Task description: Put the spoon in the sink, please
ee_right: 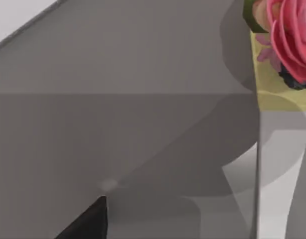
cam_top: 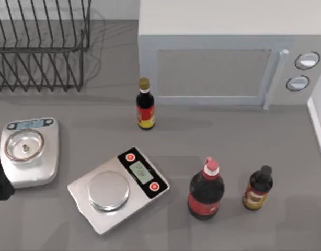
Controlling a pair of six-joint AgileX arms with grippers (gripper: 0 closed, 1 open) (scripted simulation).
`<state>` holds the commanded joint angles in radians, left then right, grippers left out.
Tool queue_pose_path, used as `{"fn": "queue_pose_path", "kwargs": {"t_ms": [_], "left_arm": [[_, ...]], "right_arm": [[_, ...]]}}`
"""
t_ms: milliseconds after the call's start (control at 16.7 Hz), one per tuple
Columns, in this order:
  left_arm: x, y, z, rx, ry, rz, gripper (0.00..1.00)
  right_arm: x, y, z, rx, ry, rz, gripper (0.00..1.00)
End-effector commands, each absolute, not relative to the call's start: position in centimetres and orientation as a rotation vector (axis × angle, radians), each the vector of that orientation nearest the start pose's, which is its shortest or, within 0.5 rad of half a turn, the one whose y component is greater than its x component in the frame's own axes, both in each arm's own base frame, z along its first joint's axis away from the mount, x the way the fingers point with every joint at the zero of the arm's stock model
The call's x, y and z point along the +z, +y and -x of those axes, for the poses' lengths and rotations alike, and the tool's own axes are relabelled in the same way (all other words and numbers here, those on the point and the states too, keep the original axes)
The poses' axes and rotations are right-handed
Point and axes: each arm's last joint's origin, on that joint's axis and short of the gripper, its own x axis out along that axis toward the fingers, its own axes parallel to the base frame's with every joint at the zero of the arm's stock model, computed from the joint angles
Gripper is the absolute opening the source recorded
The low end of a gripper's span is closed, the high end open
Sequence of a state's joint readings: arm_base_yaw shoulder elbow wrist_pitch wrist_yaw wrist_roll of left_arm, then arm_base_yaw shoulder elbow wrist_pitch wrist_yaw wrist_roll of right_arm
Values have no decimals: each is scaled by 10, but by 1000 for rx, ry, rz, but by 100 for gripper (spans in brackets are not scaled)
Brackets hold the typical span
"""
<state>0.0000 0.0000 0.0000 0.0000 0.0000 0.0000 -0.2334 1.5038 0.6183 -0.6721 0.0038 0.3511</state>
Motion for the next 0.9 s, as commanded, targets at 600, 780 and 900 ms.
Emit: {"fn": "queue_pose_path", "kwargs": {"t_ms": [600,780,900], "left_arm": [[160,-1,-106,0,0,0,100],[160,-1,-106,0,0,0,100],[160,-1,-106,0,0,0,100]], "right_arm": [[93,-48,-201,-462,1517,-456,77],[93,-48,-201,-462,1517,-456,55],[93,-48,-201,-462,1517,-456,40]]}}
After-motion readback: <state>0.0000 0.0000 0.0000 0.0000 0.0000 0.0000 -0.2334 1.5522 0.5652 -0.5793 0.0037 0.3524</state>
